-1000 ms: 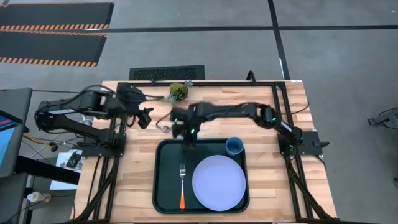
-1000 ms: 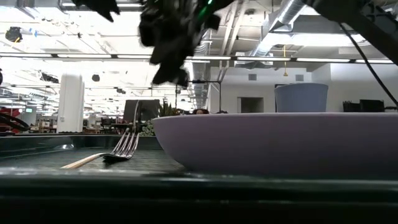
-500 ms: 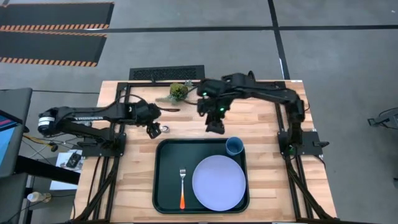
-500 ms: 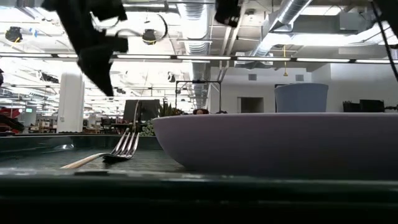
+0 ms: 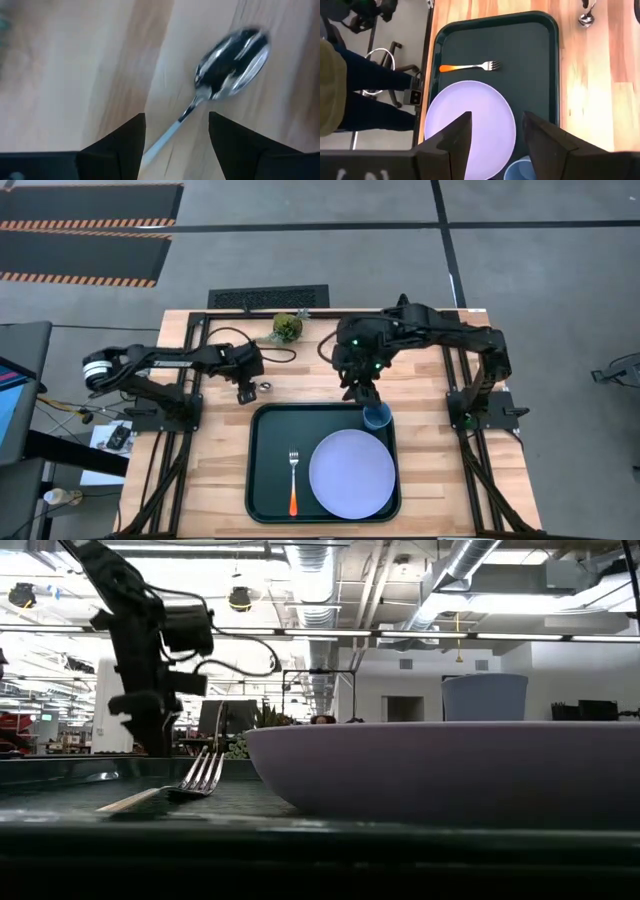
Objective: Pick and place plate/cup/fork/spoon on tray
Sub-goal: Put the orange fork on the black tray to the left of the fork
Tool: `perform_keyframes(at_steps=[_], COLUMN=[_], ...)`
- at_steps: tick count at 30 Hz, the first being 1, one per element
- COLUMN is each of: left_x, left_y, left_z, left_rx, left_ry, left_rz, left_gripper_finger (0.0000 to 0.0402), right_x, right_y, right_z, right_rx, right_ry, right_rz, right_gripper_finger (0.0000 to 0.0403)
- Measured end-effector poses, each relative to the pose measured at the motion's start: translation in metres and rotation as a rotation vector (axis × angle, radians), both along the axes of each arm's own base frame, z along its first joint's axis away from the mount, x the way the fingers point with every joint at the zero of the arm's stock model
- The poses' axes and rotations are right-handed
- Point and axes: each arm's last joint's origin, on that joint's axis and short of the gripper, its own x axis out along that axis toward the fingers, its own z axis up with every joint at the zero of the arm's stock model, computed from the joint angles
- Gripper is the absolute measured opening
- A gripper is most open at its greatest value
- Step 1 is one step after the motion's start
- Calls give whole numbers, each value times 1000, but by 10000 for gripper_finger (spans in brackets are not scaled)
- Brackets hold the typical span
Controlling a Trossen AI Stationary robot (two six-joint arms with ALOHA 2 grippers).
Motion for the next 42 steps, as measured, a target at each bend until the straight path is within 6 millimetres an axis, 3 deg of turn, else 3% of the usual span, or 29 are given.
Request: perform_keyframes(at_steps=[9, 12, 15, 17, 27, 30, 35, 42], left_x=[4, 4, 4, 4, 13, 16, 23, 23], left_y=[9, 8, 8, 9, 13, 11, 1, -29], left_z=[-21, -22, -22, -22, -10, 1, 38, 106], left_rx=[-45, -58, -57, -56, -94, -81, -16, -10], left_ry=[101, 100, 97, 95, 59, 41, -50, -381], left_rz=[-125, -130, -110, -77, 258, 335, 407, 497], left_gripper_finger=[183, 128, 43, 14, 2, 1, 1, 0], right_x=[-2, -3, -4, -5, -4, -3, -1, 5], right_y=[20, 24, 24, 24, 16, 8, -18, -61], right_z=[-2, -2, -3, -3, -4, -4, -3, 5], right_rx=[-15, -31, -32, -32, -87, -133, -175, -140], right_ry=[32, 47, 58, 60, 67, 71, 66, -69], right_rz=[31, 20, 19, 20, -70, -165, -391, -555], right_gripper_finger=[194, 190, 186, 184, 174, 172, 171, 173])
